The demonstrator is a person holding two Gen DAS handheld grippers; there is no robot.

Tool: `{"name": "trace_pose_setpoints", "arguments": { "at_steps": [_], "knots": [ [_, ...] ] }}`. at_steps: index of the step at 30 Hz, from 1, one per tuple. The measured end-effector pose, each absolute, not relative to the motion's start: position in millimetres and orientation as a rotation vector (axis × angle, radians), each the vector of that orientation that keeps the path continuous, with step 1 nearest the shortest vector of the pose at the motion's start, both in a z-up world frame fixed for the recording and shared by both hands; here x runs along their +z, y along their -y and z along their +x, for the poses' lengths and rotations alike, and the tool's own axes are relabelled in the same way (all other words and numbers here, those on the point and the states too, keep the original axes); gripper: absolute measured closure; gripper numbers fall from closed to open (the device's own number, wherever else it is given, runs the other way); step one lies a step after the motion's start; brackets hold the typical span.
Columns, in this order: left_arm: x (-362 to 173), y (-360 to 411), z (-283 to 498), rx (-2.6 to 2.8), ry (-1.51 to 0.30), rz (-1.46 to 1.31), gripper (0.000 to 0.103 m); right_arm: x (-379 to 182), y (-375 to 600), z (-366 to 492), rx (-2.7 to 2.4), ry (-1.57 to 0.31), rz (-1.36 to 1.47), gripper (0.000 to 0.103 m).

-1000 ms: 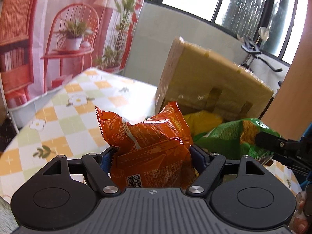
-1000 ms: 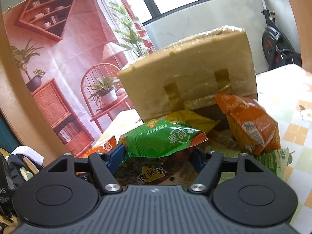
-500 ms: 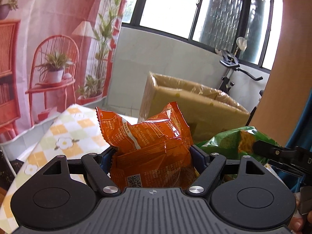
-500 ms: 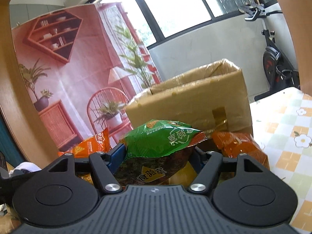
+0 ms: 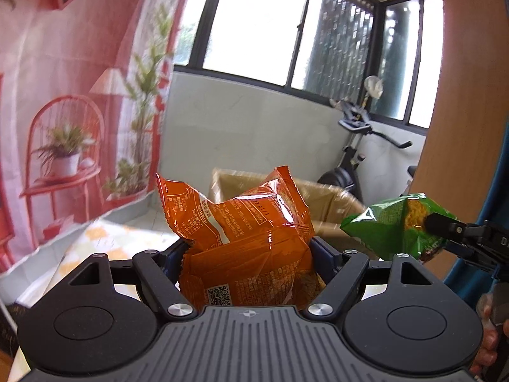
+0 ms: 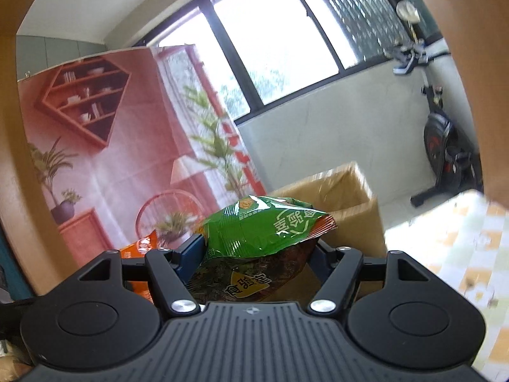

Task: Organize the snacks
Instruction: 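Lift the orange bag with the left tool while the right tool lifts the green bag over the box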

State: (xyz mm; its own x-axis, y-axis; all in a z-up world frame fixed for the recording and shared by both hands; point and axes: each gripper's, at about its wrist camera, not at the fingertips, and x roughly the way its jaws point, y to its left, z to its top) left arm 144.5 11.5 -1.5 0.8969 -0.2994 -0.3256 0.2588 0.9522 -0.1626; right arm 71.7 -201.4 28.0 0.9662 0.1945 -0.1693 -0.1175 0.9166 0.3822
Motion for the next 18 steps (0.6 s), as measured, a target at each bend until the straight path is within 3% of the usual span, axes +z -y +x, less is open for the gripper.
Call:
{"name": "trace_pose_setpoints", "arguments": {
  "at_steps": [10, 18],
  "knots": [
    [35, 40, 224, -0.315, -0.325, -0.041, 0.022, 66, 213, 146, 0.116, -0.109, 0.224, 0.032],
    [21, 69, 287, -0.27, -0.43, 0.075, 0.022, 40, 212, 224, 0.07, -0.218, 0.114, 0.032]
  ]
}}
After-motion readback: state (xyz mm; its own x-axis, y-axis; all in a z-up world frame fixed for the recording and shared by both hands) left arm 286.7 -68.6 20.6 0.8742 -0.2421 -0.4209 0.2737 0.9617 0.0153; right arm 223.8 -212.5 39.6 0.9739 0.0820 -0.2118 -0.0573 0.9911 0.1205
